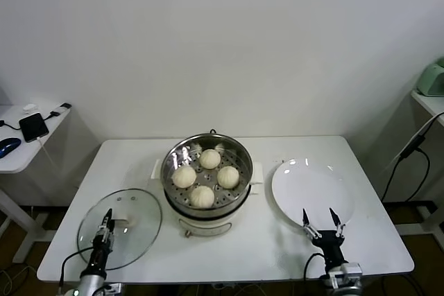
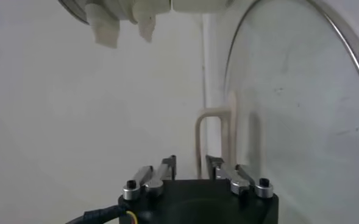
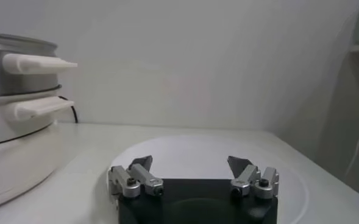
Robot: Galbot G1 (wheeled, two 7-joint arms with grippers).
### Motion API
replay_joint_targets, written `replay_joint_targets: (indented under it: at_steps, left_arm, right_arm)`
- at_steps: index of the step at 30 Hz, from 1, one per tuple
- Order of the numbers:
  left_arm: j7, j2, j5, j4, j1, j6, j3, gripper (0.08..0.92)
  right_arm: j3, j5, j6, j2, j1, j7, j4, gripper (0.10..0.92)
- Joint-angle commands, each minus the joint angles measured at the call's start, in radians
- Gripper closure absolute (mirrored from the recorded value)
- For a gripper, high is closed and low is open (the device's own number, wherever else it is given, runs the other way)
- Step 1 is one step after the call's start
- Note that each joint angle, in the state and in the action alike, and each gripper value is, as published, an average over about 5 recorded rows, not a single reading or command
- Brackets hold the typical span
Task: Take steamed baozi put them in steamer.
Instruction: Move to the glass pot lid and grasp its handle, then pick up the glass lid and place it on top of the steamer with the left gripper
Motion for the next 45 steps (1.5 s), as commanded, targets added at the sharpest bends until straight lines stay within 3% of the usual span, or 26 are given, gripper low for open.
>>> replay_joint_targets:
  at_steps: [1, 4, 9, 17, 27, 31, 35, 41, 45]
  left_arm:
    - [-0.003, -0.001, 0.002, 0.040, -0.025, 0.002, 0.001, 0.693]
    - [-0.002, -0.003, -0.017, -0.003, -0.009, 0.004, -0.003, 0.779]
    - [0.059, -0.011, -0.107, -0.202, 0.053, 0.016, -0.024, 0.865]
    - [0.216, 0.045, -0.281, -0.512, 0.132, 0.087, -0.098, 0.866]
    - [0.426, 0.176, -0.364, -0.691, 0.096, 0.229, -0.149, 0.866]
    - [0.506, 0.178, -0.331, -0.776, 0.037, 0.318, -0.054, 0.866]
    - [0.583, 0.165, -0.198, -0.832, -0.085, 0.456, 0.162, 0.866]
    - [0.719, 0.097, -0.035, -0.810, -0.269, 0.612, 0.458, 0.866]
    - [0.788, 0.043, 0.040, -0.783, -0.326, 0.680, 0.578, 0.866]
  right_arm:
    - [-0.001, -0.008, 0.001, 0.008, -0.003, -0.002, 0.004, 0.203]
    - [-0.001, -0.009, 0.002, 0.010, -0.004, -0.001, 0.006, 0.202]
    - [0.001, -0.009, 0.003, 0.011, -0.004, 0.000, 0.005, 0.203]
    - [0.006, -0.008, 0.003, 0.003, -0.004, 0.000, 0.013, 0.203]
    - [0.011, -0.012, 0.003, -0.001, -0.020, 0.004, 0.034, 0.203]
    - [0.014, -0.027, 0.002, -0.003, -0.027, 0.002, 0.040, 0.202]
    - [0.014, -0.042, 0.001, -0.004, -0.036, 0.000, 0.052, 0.203]
    - [0.005, -0.063, 0.003, -0.002, -0.045, -0.002, 0.069, 0.202]
    - [0.000, -0.068, 0.009, 0.005, -0.046, -0.003, 0.068, 0.203]
